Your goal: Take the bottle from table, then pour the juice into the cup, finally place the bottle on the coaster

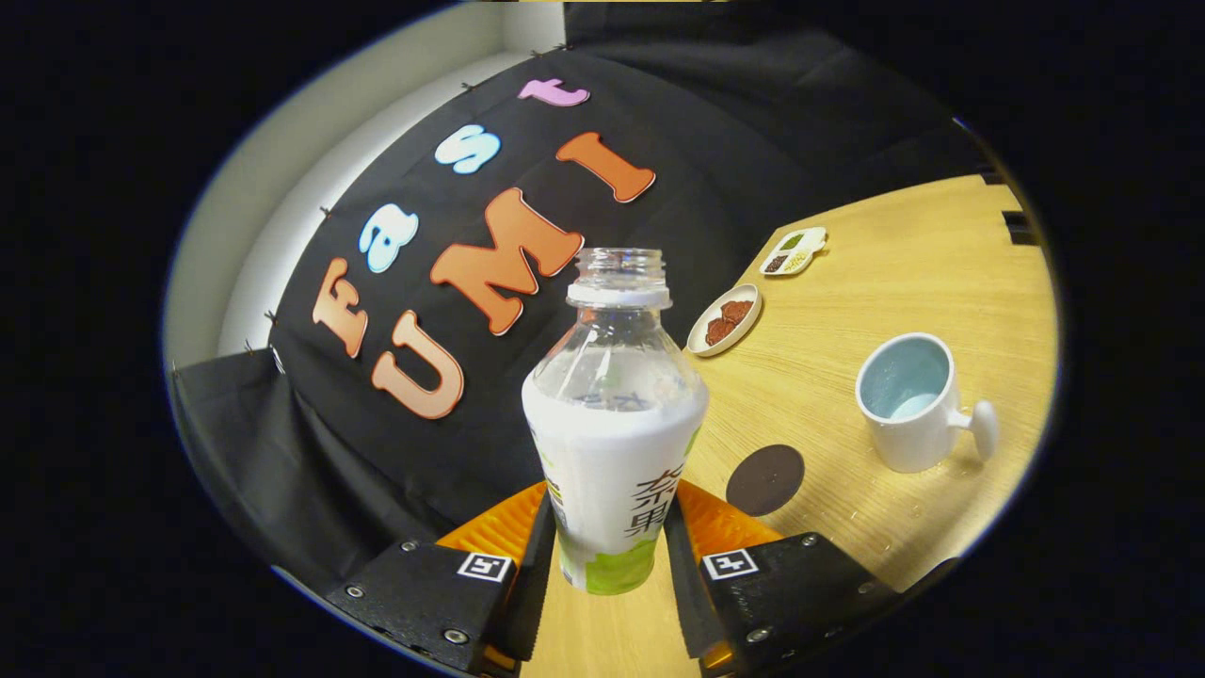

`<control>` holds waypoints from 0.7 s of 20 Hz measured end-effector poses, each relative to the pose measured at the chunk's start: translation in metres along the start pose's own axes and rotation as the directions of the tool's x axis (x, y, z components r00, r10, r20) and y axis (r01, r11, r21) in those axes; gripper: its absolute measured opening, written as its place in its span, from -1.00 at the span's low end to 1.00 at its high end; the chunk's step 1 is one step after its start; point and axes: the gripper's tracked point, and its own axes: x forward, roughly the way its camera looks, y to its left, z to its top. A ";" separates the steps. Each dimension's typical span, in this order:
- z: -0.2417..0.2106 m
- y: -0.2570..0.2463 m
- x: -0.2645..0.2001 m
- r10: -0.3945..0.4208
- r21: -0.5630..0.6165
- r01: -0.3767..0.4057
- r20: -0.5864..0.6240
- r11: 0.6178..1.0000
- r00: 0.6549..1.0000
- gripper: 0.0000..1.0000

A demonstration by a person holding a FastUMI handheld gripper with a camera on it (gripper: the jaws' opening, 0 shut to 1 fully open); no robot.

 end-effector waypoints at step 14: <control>0.016 -0.001 0.015 0.024 0.373 -0.027 0.013 0.927 1.000 0.18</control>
